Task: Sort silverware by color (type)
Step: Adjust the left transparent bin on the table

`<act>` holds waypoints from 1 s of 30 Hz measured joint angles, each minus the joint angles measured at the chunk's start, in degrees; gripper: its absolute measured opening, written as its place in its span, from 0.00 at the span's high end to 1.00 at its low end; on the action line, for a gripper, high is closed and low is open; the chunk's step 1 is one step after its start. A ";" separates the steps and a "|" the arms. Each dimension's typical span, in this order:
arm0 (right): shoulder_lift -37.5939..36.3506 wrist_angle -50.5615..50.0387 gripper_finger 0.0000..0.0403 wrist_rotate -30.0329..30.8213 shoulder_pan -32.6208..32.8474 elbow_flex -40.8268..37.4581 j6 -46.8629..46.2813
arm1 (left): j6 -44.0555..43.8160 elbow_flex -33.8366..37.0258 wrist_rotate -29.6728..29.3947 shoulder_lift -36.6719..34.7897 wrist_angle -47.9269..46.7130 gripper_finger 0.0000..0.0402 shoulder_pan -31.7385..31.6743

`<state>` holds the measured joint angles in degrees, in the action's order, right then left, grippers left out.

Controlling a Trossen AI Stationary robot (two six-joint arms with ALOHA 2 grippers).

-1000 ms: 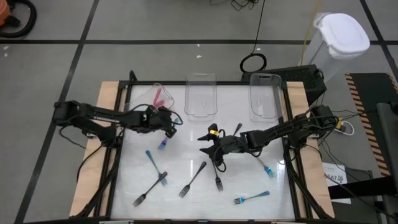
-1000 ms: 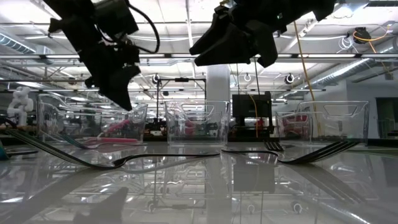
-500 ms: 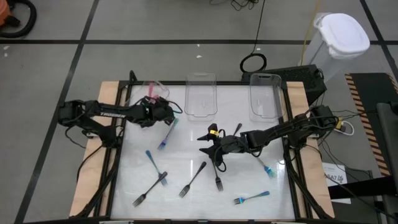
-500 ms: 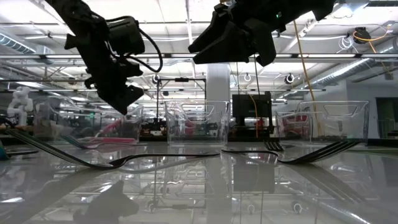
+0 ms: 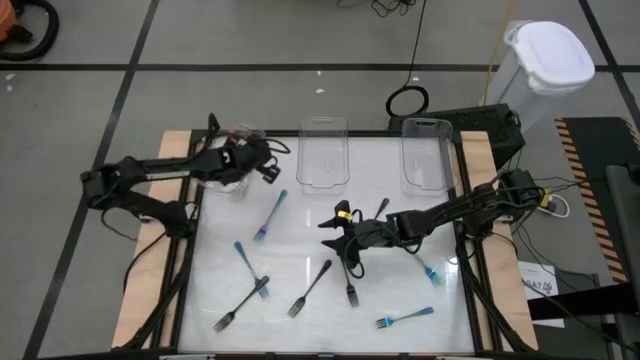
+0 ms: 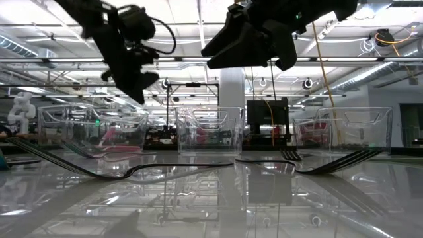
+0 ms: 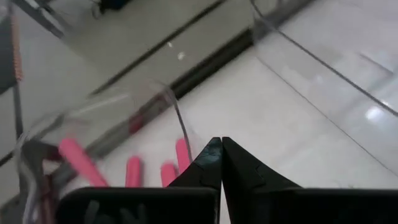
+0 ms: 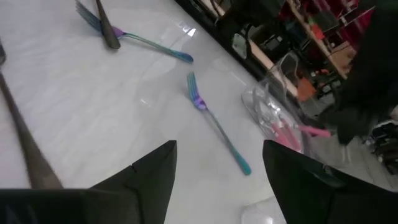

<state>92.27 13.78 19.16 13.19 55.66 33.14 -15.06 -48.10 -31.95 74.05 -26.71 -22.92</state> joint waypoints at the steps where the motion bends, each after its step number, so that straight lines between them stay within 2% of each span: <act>1: 0.01 -0.68 0.42 0.02 0.00 0.00 -0.58 | -1.75 -1.34 0.18 -1.22 -5.19 0.99 0.99; 7: 0.02 -5.83 0.42 0.07 -0.17 0.00 -3.90 | -11.79 -6.40 5.08 -7.99 -28.43 0.99 11.35; 11: 0.02 -7.59 0.42 0.07 -0.19 0.00 -6.65 | -16.13 -6.57 8.10 -10.89 -35.45 0.99 20.59; 16: 0.02 -8.20 0.42 0.04 -0.06 0.00 -8.69 | -20.41 -6.55 10.14 -11.29 -40.33 0.99 30.19; 21: 0.02 -8.17 0.42 -0.02 0.05 0.00 -8.89 | -26.20 -4.12 14.51 -9.92 -44.75 0.99 32.66; 27: 0.02 -8.48 0.42 -0.02 0.05 0.00 -8.89 | -28.12 2.23 15.23 -7.69 -47.49 0.99 32.51; 30: 0.02 -8.44 0.42 -0.02 0.05 0.00 -8.68 | -28.14 4.74 13.77 -7.04 -47.41 0.99 31.87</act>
<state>92.29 5.34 19.14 13.23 55.66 24.47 -43.20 -43.36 -18.18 67.01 -74.12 8.95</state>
